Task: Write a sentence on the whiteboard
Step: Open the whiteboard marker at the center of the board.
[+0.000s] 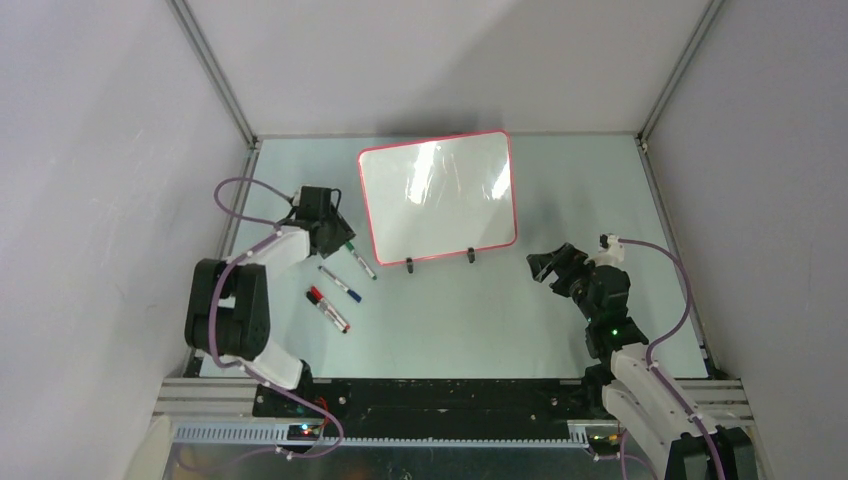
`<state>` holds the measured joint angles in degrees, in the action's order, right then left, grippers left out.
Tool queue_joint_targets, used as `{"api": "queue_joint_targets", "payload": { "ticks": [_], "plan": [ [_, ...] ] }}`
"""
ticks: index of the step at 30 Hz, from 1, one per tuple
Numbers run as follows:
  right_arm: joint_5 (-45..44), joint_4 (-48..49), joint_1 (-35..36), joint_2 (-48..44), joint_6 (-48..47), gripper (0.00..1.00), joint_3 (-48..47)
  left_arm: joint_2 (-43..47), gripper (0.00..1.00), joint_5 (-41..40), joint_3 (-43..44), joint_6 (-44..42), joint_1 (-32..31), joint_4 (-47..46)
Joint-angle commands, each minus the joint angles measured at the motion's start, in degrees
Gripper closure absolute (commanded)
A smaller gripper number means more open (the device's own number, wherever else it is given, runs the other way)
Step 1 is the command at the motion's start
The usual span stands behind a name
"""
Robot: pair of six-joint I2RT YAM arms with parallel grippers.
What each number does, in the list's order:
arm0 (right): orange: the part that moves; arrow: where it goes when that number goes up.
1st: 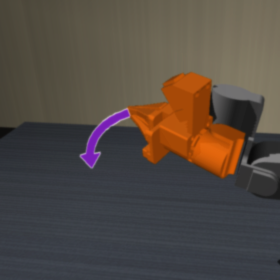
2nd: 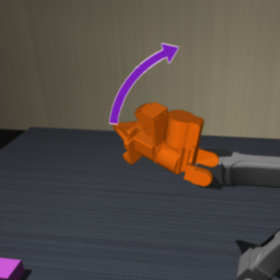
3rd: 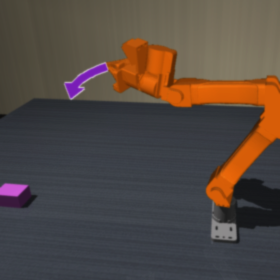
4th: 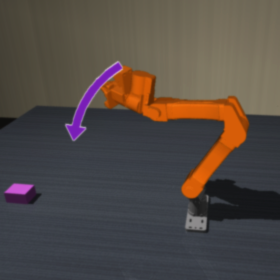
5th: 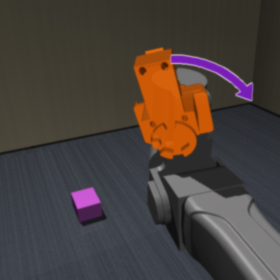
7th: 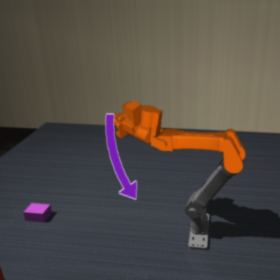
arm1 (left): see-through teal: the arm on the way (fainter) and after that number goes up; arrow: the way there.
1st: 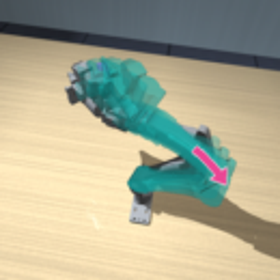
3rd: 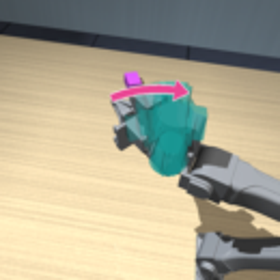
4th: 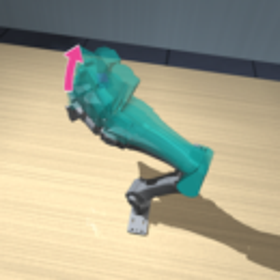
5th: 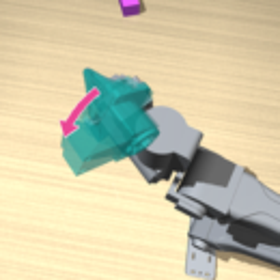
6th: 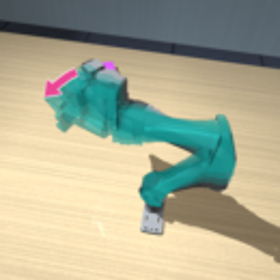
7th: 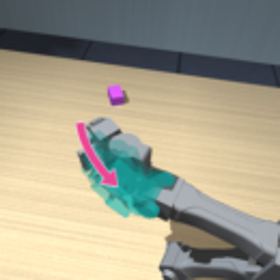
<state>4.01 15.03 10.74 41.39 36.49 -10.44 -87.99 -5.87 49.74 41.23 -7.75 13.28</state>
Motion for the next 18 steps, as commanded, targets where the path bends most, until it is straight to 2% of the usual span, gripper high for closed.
{"api": "queue_joint_targets", "payload": {
  "ticks": [1, 8, 18],
  "plan": [
    [0.4, 1.03, -0.31, -0.89, 0.45, 0.03, -2.44, -4.69, 0.46, -2.39, 5.13, 3.76, -1.64, 6.23],
    [0.38, 0.64, -0.61, -1.37, 0.25, 0.04, -2.46, -9.15, 0.43, -4.0, 7.94, 5.05, -2.27, 8.0],
    [0.02, 0.0, -0.84, -2.18, 0.35, 0.04, -2.41, -12.83, 0.53, -6.26, 10.4, 8.29, -2.29, 11.12]
  ]
}}
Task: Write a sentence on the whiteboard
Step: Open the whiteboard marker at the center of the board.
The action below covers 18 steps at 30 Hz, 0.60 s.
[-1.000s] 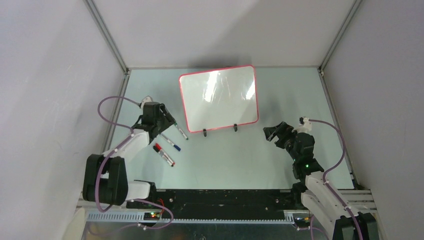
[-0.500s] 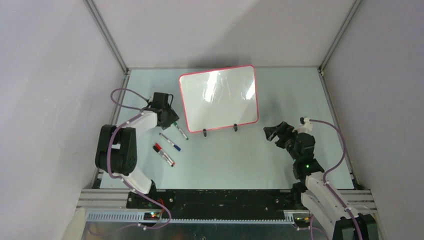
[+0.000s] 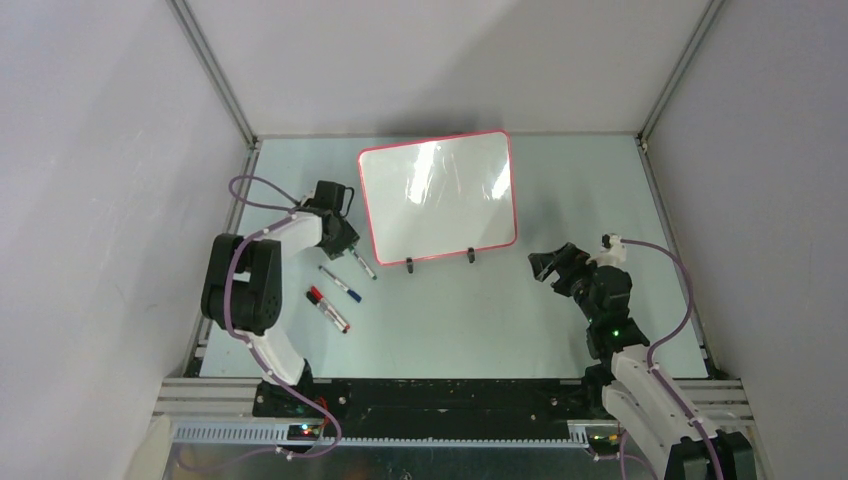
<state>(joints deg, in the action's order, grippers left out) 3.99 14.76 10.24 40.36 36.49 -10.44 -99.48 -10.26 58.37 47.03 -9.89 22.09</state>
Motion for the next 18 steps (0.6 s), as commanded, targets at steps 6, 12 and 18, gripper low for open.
{"api": "queue_joint_targets", "payload": {
  "ticks": [6, 12, 18],
  "plan": [
    [-0.29, -0.32, -0.44, -1.91, 0.15, 0.04, -2.41, -2.72, 0.82, -0.76, 3.36, 2.75, 0.03, 3.76],
    [1.02, 0.22, -0.44, -2.17, -0.4, 0.04, -2.54, 8.34, 1.0, -5.89, -2.53, 2.98, 0.26, 1.69],
    [7.44, 3.8, 3.42, -1.31, -4.45, 0.08, -3.74, 21.82, 1.0, -4.69, -6.75, 2.58, 0.31, 3.56]
  ]
}}
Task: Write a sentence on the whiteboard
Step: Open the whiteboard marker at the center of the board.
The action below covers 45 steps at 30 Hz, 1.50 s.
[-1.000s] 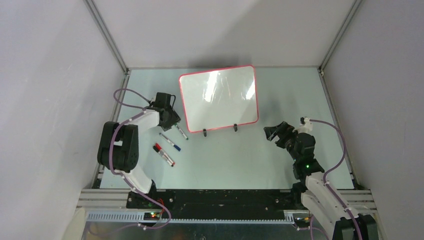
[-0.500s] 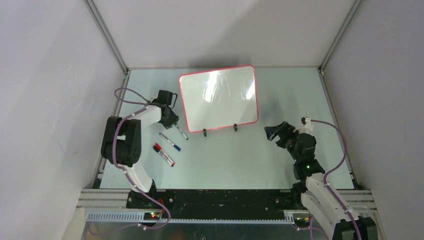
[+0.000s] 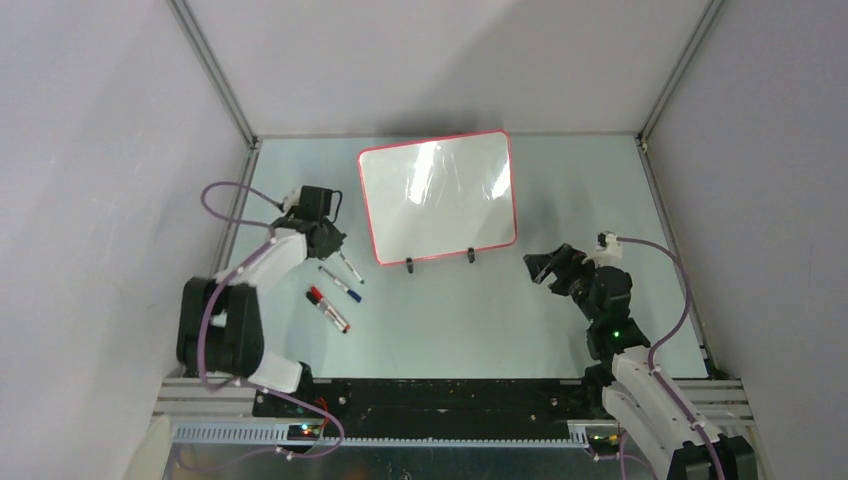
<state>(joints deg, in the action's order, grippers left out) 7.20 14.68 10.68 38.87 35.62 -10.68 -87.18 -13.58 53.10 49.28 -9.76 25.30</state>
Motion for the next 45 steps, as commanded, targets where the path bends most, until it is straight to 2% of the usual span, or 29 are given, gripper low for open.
{"api": "queue_joint_targets", "payload": {
  "ticks": [1, 6, 10, 12, 15, 18, 22, 25, 32, 37, 42, 45],
  "plan": [
    [3.92, 3.92, 5.42, 0.4, -4.39, 0.08, -4.01, 12.59, 1.0, -0.52, -2.98, 0.93, 0.16, 0.69],
    [1.82, 8.26, 14.96, 0.8, -9.73, 0.08, -4.52, 23.4, 1.0, 7.31, -11.39, 9.63, 0.09, -2.34],
    [2.12, 12.71, 22.45, 3.76, -7.55, 0.07, -6.69, 31.66, 1.0, 14.44, -18.99, 19.27, -0.8, -8.68],
    [-0.58, 15.49, 27.73, 7.3, -5.89, 0.07, -8.4, 35.09, 1.0, 15.65, -20.1, 22.92, -2.07, -9.12],
    [-9.79, 20.58, 38.42, 11.86, -6.04, 0.06, -11.99, 39.81, 1.0, 15.51, -19.89, 28.49, -5.22, -7.92],
    [-14.49, 22.73, 45.0, 18.46, -6.65, 0.06, -17.42, 43.4, 1.0, 15.27, -19.81, 32.52, -8.35, -8.85],
    [-16.72, 23.95, 47.69, 25.26, -6.06, 0.08, -22.84, 45.23, 1.0, 14.01, -17.77, 34.45, -10.79, -6.76],
    [-16.57, 26.12, 48.77, 28.75, -5.8, 0.14, -25.06, 45.97, 1.0, 13.8, -16.84, 36.09, -11.77, -6.25],
    [-25.76, 27.99, 52.56, 35.77, -2.91, 0.22, -29.35, 46.2, 1.0, 12.4, -17.24, 41.44, -14.25, -8.87],
    [-26.03, 29.57, 53.1, 38.96, -2.61, 0.32, -30.67, 45.59, 1.0, 12.01, -17.01, 43.6, -15.8, -10.7],
    [-25.84, 28.49, 53.7, 41.38, -2.73, 0.36, -32.73, 44.41, 1.0, 12.01, -15.97, 44.14, -16.69, -10.78],
    [-26.21, 28.19, 53.81, 42.44, -2.29, 0.43, -33.91, 43.77, 1.0, 11.59, -15.61, 44.18, -17.48, -10.74]
  ]
}}
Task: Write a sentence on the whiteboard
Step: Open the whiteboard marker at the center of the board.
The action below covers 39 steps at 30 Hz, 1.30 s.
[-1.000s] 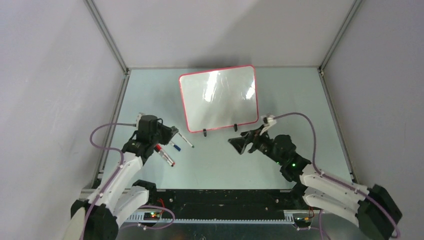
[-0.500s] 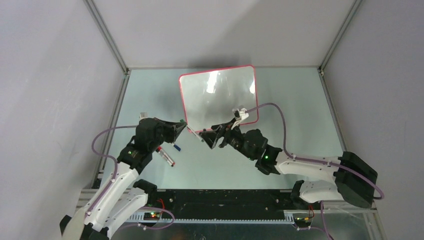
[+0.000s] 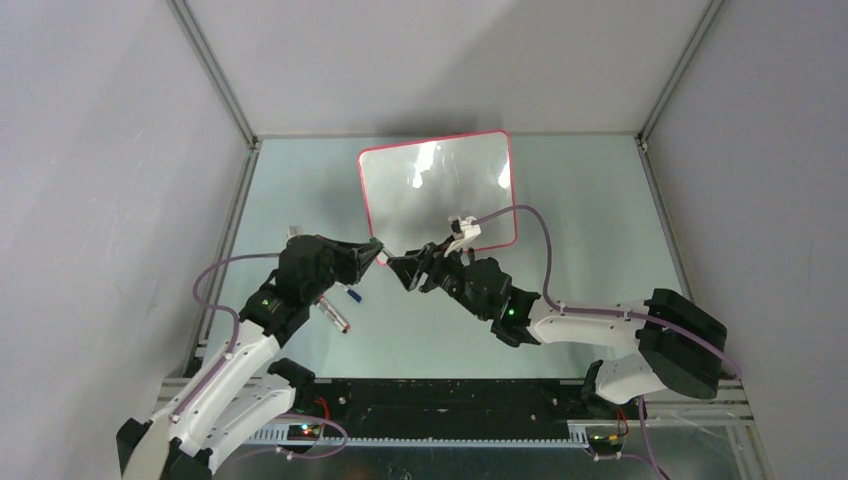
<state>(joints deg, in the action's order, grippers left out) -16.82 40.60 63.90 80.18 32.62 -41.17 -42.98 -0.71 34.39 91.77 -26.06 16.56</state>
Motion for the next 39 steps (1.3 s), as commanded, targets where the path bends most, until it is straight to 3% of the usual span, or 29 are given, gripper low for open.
{"api": "queue_joint_targets", "payload": {
  "ticks": [1, 11, 18, 20, 23, 25, 35, 39],
  "plan": [
    [-2.37, 2.1, 0.6, 1.65, 0.83, 0.44, -3.62, -0.52, 1.0, -1.66, 3.21, 1.67, -1.31, -1.9],
    [-2.83, -0.65, 0.66, 3.96, 4.2, 0.56, -5.07, -0.96, 1.0, -3.32, 3.63, 1.74, -2.85, -2.05],
    [-2.04, -1.44, 0.53, 4.08, 4.6, 0.74, -5.24, -1.25, 1.0, -3.69, 3.88, 1.28, -3.62, -1.97],
    [-2.18, -1.58, 0.56, 3.93, 4.57, 0.72, -5.24, -1.19, 1.0, -3.95, 3.92, 1.31, -3.78, -1.65],
    [-2.82, -1.77, 0.49, 3.64, 4.45, 0.53, -5.24, -0.75, 1.0, -4.56, 3.8, 1.44, -3.93, -1.12],
    [-3.18, -2.16, 0.41, 3.42, 4.53, 0.48, -5.24, -0.26, 1.0, -5.16, 3.53, 1.56, -3.99, -0.91],
    [-2.61, -1.67, -0.02, 2.85, 4.93, 0.56, -5.24, -0.18, 1.0, -5.41, 2.32, 1.83, -4.15, -1.44],
    [-2.35, -1.08, -0.09, 2.8, 4.74, 0.51, -5.22, -0.62, 1.0, -5.06, 1.85, 2.09, -4.17, -2.22]
  ]
}}
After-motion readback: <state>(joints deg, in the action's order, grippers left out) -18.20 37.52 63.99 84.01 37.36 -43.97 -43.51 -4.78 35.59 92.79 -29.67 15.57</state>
